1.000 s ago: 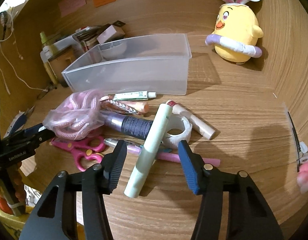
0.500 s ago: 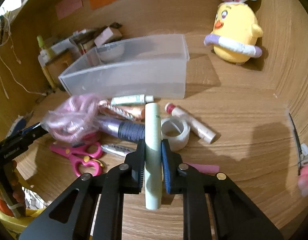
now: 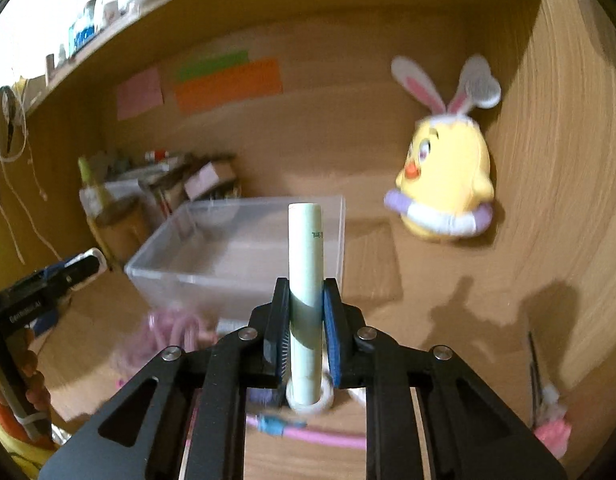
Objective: Organize objects
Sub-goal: 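Grasp the white pill bottle with the left tool while the right tool grasps a pale green tube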
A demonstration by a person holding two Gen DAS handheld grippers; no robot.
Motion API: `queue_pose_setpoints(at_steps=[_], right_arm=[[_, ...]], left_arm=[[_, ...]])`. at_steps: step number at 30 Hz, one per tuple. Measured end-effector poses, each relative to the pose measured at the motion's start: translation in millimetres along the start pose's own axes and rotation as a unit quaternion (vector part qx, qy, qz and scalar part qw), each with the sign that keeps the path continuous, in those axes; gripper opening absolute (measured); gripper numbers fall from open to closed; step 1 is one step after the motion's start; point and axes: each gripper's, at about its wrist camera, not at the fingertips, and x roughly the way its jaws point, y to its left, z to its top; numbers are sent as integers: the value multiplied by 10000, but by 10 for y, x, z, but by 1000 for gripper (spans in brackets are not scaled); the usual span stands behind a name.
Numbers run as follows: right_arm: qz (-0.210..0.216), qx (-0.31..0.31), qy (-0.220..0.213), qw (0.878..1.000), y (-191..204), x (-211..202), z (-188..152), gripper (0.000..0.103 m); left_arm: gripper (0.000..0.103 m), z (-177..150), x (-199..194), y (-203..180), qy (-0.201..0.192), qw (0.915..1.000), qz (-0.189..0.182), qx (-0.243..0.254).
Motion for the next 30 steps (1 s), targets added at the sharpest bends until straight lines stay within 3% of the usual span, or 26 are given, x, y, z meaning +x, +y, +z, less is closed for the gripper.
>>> queue_pose_setpoints(at_steps=[5,10,20,30], right_arm=[[67,-91,-137,9998,66,118,258,14],[-9,-246,-134,9996,108,342,445,14],[97,-582,730,9956,194,1222,469,14],[206,-967,1479,9841,349,1685,233,14]], left_arm=[[52,251,179,-123,33,9993,-378,69],[52,441,422,-192,148,9991,-349,215],[52,349,1105,-168,882,9957,-42,294],[52,203,1341,-232,1368,9898,-132,385]])
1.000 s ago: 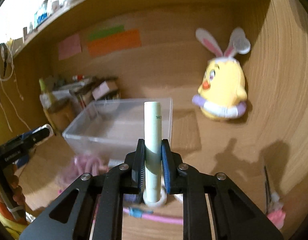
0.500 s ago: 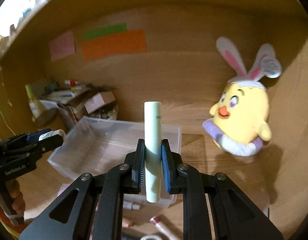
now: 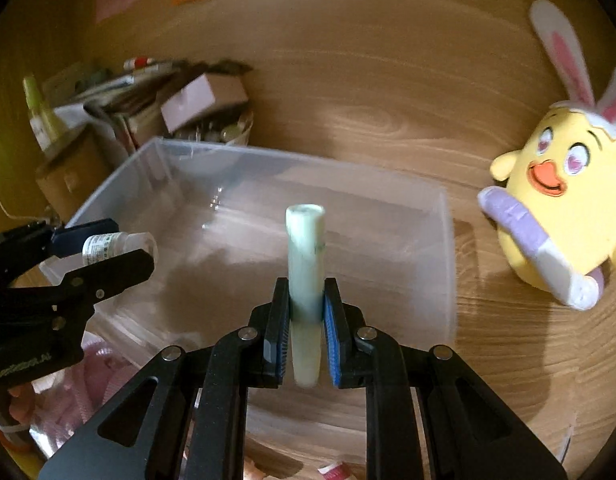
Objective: Organize objects
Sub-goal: 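Grasp the white pill bottle with the left tool while the right tool grasps a pale green tube, then release the pill bottle and tube into the clear box with both tools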
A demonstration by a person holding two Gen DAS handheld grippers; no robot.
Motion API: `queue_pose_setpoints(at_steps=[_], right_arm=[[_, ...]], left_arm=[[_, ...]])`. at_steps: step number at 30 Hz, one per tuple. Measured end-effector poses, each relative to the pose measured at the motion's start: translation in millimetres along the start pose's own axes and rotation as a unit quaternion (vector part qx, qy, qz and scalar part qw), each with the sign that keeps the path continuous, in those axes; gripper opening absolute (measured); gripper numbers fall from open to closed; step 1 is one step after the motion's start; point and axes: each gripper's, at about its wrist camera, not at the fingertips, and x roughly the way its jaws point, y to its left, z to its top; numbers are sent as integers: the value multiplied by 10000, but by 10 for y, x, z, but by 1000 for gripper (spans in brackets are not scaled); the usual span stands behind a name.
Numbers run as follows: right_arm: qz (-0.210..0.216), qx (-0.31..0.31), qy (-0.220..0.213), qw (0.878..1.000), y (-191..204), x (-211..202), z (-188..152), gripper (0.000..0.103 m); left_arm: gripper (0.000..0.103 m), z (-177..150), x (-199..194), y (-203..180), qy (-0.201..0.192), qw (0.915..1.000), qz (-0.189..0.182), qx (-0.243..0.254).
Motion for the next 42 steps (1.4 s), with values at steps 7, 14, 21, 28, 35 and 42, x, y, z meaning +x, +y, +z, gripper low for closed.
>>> queue_pose_setpoints(at_steps=[7,14,21,28,35,42], right_arm=[[-32,-140,40,9999,45,-69,21,19],[-217,-152,-517,9983,14,-533,-46,68],[-388,-57,-873,9954,-126,-929,-302,78],[-196,287,-630,9974,-373,-1003,-754,79],[-99,262,-293,9992,-340,-961,-1181,78],[121,595,-207,9979,-404,-959,-1389,78]], left_arm=[[80,-18,-181,-17,-107,9999,-109,-52],[102,-96,-570,-167,-464,9988,-88,101],[103,-407,-534,-358,-55,9997,-153,201],[103,-712,-513,-589,-112,9984,259,490],[103,-848,-437,-526,66,9962,739,453],[103,-987,-544,-205,195,9966,796,66]])
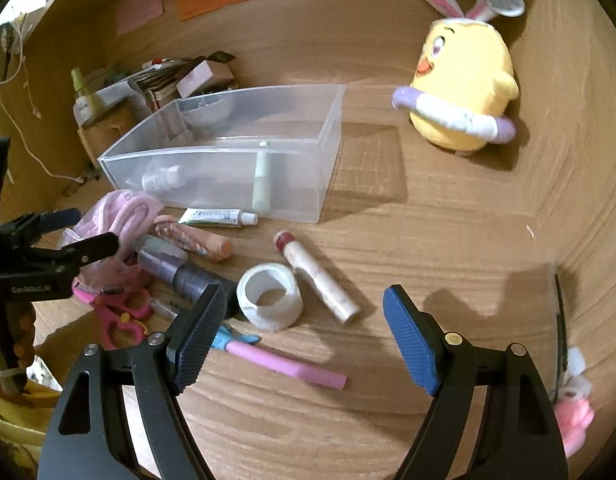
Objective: Organize objects
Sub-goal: 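Release the pill bottle and tube into the clear box with both tools, then grasp the white tape roll with the right tool while the left tool grasps the pink rope bag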
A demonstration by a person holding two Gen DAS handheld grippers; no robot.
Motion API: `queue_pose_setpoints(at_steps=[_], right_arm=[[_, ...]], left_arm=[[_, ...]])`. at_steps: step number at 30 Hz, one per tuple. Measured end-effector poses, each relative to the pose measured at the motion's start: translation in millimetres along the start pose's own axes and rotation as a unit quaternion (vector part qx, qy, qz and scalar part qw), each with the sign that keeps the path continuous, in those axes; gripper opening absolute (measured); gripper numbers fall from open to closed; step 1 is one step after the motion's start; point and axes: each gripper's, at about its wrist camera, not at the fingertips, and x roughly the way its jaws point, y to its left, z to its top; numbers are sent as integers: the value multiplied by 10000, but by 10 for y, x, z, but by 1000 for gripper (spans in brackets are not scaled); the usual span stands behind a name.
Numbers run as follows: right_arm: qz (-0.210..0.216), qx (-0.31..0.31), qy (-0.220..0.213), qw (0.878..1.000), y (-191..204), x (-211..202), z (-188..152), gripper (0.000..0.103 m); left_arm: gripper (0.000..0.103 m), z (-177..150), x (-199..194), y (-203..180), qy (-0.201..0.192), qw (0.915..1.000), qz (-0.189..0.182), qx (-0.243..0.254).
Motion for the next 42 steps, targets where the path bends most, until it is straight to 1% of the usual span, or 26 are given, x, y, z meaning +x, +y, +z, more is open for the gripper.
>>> queue_pose_setpoints(at_steps=[3,5,8,11,13,17,18,19,20,21,23,26,28,29,31,34,36,39,40,42], right_arm=[[68,93,43,9999,-10,14,-38,76],[111,70,73,9999,8,31,-51,70],[147,1,111,9998,55,71,-60,59],[210,-29,179,9996,88,137,-52,51],[208,-48,221,9995,110,181,-45,48],[208,-78,255,9994,133,257,-24,45],[185,-92,264,9994,137,272,-24,44],[156,-97,280,9994,141,289,-20,41],[151,-112,309,9993,145,298,-22,36],[153,-127,296,9994,148,291,-26,36],[75,-114,252,9996,146,284,-26,35],[65,-28,155,9999,124,255,-16,35],[19,-15,93,10000,119,221,-8,35],[1,-10,49,10000,117,197,0,35],[-5,11,-31,10000,112,149,22,35],[-33,43,-145,9999,108,84,57,35],[-43,66,-219,9997,114,43,83,35],[-43,92,-331,9994,119,-24,119,35],[-47,95,-376,9992,123,-49,139,35],[-56,93,-440,9990,136,-84,171,34]], left_arm=[[103,-45,14,119,141,9996,-120,-213],[103,-23,45,180,214,9986,-260,-401],[103,43,118,182,313,9968,-485,-551],[103,104,222,116,418,9964,-530,-510],[103,118,274,87,477,9963,-529,-484],[103,110,370,78,562,9953,-571,-536],[98,110,380,84,560,9952,-581,-551],[90,104,388,82,562,9949,-617,-562],[88,97,389,74,556,9947,-670,-551],[80,101,384,72,514,9951,-653,-545],[77,98,360,78,450,9952,-669,-549],[67,93,331,117,356,9954,-680,-580],[57,88,289,150,273,9956,-675,-596],[55,86,263,170,233,9953,-701,-619],[46,73,210,191,161,9949,-753,-654],[37,60,109,208,55,9941,-854,-660],[34,51,35,202,-34,9940,-891,-639],[31,43,-84,179,-169,9942,-910,-554],[29,45,-99,179,-186,9940,-930,-544],[26,67,-158,168,-240,9924,-1067,-557]])
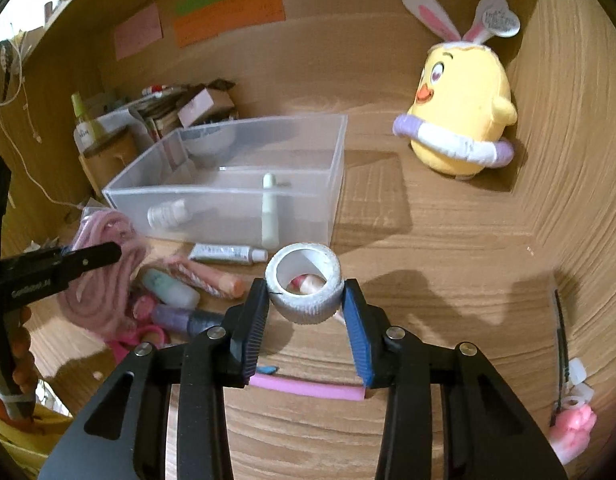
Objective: Organize objects
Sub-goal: 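Grasp the white tape roll with the right tool while the left tool grasps the pink rope bag, then drop the rope bag and tape roll into the clear box with both tools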
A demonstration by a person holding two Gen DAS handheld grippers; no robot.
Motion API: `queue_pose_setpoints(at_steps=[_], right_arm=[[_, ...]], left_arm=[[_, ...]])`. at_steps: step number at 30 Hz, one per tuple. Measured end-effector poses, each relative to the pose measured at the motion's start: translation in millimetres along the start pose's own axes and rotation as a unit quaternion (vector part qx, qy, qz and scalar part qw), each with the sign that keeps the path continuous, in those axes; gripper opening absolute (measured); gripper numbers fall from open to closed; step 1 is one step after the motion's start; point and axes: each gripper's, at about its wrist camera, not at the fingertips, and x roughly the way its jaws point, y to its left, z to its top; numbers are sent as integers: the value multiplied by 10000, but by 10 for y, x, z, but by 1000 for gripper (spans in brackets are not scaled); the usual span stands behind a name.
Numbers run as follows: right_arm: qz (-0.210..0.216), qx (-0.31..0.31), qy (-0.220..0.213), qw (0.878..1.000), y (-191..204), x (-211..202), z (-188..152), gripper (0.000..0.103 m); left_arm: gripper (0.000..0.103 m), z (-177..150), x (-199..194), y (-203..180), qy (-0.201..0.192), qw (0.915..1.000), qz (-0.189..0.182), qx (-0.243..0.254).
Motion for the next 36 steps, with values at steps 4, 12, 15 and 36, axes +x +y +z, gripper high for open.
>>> queue_pose_setpoints(at_steps=[4,12,15,36], right_arm=[[5,-25,-138,9999,26,-61,87,35],[20,-145,-418,9990,135,-122,333,35],[6,-203,-538,9983,169,-123,456,35],[-117,-232,-401,9989,214,476,1026,34]], left_arm=[[26,64,-132,-71,-200,9998,-77,44],[26,270,-356,-74,-560,9981,-259,56],[26,377,-404,-55,-708,9973,-191,102],[25,1253,78,-31,-861,9958,-315,48]])
